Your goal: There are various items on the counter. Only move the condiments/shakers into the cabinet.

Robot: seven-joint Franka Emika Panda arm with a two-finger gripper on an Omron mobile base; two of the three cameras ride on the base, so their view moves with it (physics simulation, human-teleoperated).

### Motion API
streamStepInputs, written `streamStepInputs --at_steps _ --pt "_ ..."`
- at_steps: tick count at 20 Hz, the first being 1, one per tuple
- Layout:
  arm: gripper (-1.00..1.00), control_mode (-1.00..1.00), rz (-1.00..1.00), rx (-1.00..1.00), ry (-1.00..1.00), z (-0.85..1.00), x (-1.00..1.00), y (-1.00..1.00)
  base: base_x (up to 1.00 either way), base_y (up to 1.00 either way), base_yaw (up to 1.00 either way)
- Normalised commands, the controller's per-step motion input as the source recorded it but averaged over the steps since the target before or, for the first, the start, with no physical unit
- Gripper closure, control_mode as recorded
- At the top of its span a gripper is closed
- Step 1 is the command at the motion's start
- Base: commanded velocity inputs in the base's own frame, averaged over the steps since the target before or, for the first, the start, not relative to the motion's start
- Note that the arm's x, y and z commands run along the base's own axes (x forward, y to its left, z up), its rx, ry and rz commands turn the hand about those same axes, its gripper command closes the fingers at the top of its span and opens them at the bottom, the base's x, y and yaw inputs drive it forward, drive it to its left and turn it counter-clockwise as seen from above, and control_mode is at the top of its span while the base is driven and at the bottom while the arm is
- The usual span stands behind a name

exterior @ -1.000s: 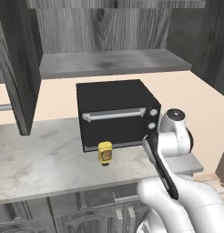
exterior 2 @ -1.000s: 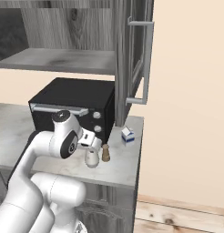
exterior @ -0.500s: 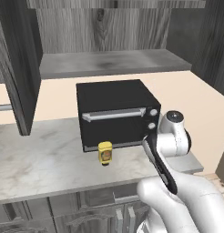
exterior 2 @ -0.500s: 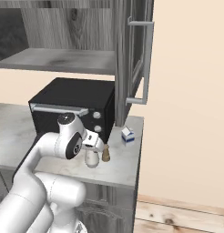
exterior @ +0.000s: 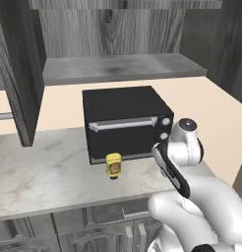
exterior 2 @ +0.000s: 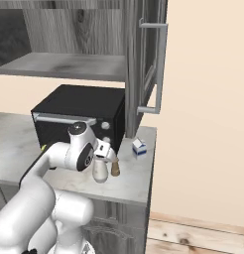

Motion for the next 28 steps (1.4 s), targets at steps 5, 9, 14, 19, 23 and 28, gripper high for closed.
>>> streamStepInputs --at_steps 5,9,14,19,23,28 --pt "-1.0 -1.0 0.0 0.01 -0.06 -0.08 0.13 0.0 0.0 0.0 0.0" --pt "-1.0 -1.0 0.0 0.0 -0.05 -0.07 0.05 0.0 0.0 0.0 0.0" --pt "-1.0 -1.0 0.0 -0.03 -0.04 -0.12 0.04 0.0 0.0 0.0 0.0" --pt "1.0 -1.0 0.0 -0.06 -0.03 -0.14 0.06 0.0 0.0 0.0 0.0" --pt "1.0 -1.0 0.0 -0.01 -0.01 -0.02 0.0 0.0 0.0 0.0 0.0" --pt "1.0 -1.0 0.0 0.0 -0.08 0.5 -0.41 0.12 0.0 0.0 0.0"
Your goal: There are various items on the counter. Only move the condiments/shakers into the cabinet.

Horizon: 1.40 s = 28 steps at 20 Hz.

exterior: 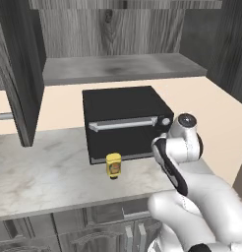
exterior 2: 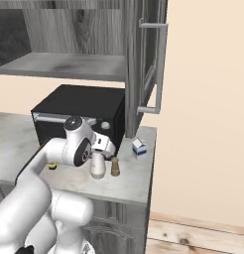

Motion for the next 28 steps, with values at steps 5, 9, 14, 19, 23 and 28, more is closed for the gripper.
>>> streamStepInputs --at_steps 5,9,14,19,23,28 --pt "1.0 -1.0 0.0 0.03 0.0 1.0 -0.85 0.16 0.0 0.0 0.0" --pt "1.0 -1.0 0.07 0.01 -0.04 1.0 -0.81 0.3 0.0 0.0 0.0" --pt "1.0 -1.0 0.27 0.0 -0.25 1.0 -0.27 0.49 0.0 0.0 0.0" --pt "1.0 -1.0 0.3 0.04 -0.42 1.0 -0.08 0.22 0.0 0.0 0.0" --pt "1.0 -1.0 0.11 0.0 -0.37 1.0 -0.11 0.17 0.0 0.0 0.0" --pt "1.0 -1.0 -0.07 0.0 -0.21 1.0 -0.04 0.15 0.0 0.0 0.0"
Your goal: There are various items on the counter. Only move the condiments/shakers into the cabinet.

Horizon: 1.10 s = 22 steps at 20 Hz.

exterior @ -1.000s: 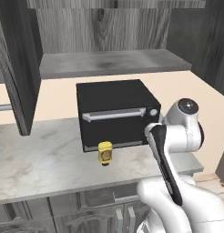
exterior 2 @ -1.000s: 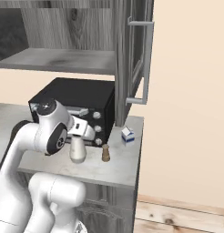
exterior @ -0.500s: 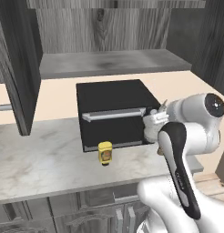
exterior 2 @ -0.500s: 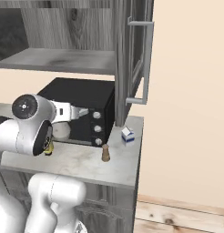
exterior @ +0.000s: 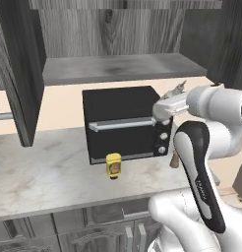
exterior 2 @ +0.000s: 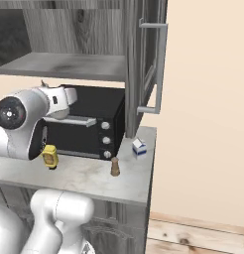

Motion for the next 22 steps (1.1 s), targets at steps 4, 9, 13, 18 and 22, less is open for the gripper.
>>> streamStepInputs --at_steps 4,9,13,18,22 --pt "1.0 -1.0 -0.17 0.0 -0.01 1.0 0.0 0.1 0.0 0.0 0.0" --pt "1.0 -1.0 -0.12 0.01 0.17 1.0 0.09 0.0 0.0 0.0 0.0" --pt "1.0 -1.0 -0.12 0.04 0.19 0.45 0.32 0.0 0.0 0.0 0.0" --pt "1.0 -1.0 -0.06 0.07 -0.02 0.0 0.13 -0.05 0.0 0.0 0.0" --pt "1.0 -1.0 -0.03 0.03 -0.01 -0.01 0.06 -0.09 0.0 0.0 0.0"
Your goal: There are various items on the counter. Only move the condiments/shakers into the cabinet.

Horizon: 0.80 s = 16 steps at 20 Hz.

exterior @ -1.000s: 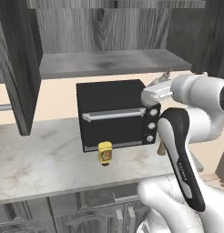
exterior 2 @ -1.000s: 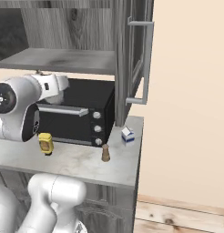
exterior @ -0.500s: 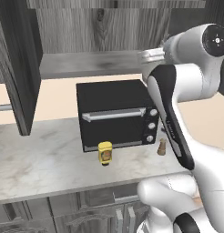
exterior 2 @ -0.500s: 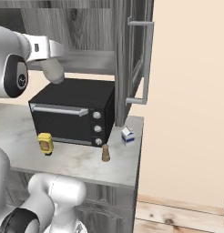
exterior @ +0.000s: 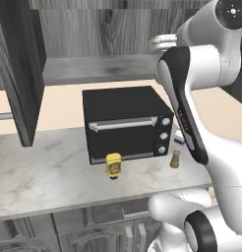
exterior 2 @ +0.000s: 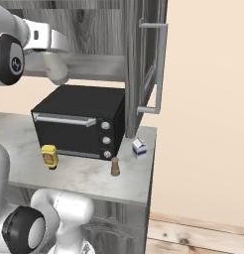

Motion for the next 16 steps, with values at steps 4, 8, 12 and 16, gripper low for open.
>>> streamStepInputs --at_steps 4,8,12,16 --pt "1.0 -1.0 0.0 0.0 -0.02 -0.06 0.0 -0.18 0.0 0.0 0.0" --pt "1.0 -1.0 0.0 -0.01 -0.05 -0.04 0.05 -0.07 0.0 0.0 0.0" --pt "1.0 -1.0 0.03 -0.04 -0.16 0.0 0.0 -0.01 0.0 0.0 0.0" --pt "1.0 -1.0 0.0 -0.07 -0.1 0.0 0.22 0.0 0.0 0.0 0.0"
